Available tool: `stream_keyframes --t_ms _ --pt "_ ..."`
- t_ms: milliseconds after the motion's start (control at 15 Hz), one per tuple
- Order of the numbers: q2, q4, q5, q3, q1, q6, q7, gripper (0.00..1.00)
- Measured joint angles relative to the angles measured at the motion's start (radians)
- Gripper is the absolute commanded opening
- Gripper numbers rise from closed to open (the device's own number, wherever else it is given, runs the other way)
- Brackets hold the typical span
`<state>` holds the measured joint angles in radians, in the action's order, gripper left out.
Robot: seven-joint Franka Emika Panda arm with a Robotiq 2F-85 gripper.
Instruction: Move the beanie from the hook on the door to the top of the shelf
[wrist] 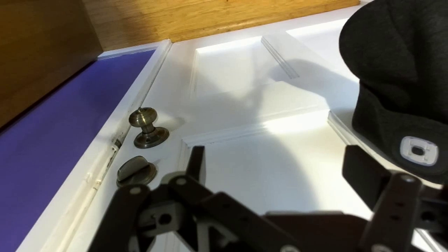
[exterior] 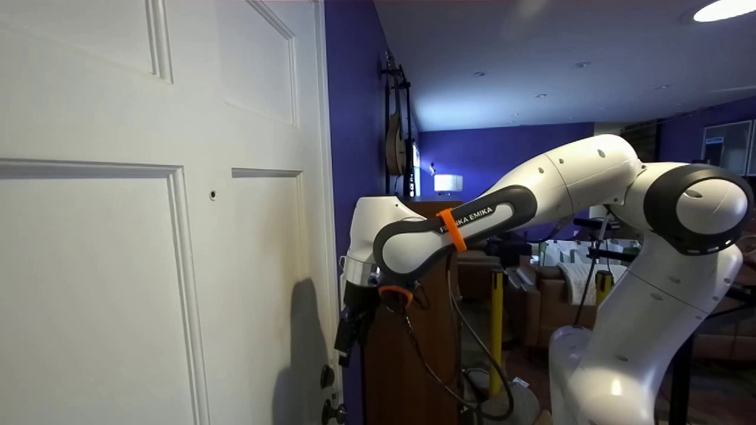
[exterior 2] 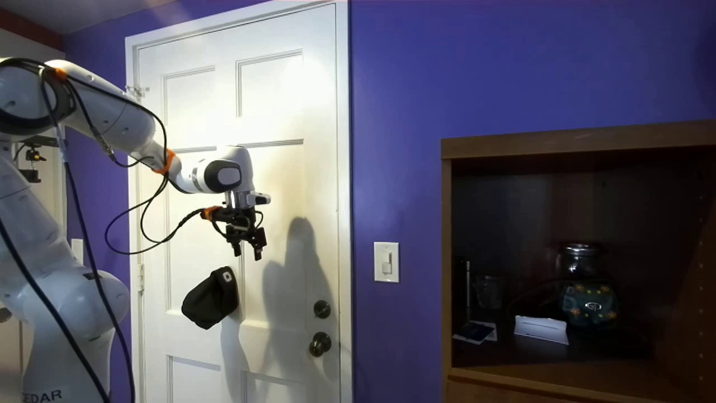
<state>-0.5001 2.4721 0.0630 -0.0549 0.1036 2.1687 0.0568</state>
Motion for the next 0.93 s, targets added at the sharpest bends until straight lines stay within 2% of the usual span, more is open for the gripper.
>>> stream_keyframes --t_ms 600,933 --pt "0.048 0.004 0.229 -0.045 0.142 0.002 -0.008 1.0" --pt "0.11 0.005 0.241 -0.105 0.148 0.011 0.032 1.0"
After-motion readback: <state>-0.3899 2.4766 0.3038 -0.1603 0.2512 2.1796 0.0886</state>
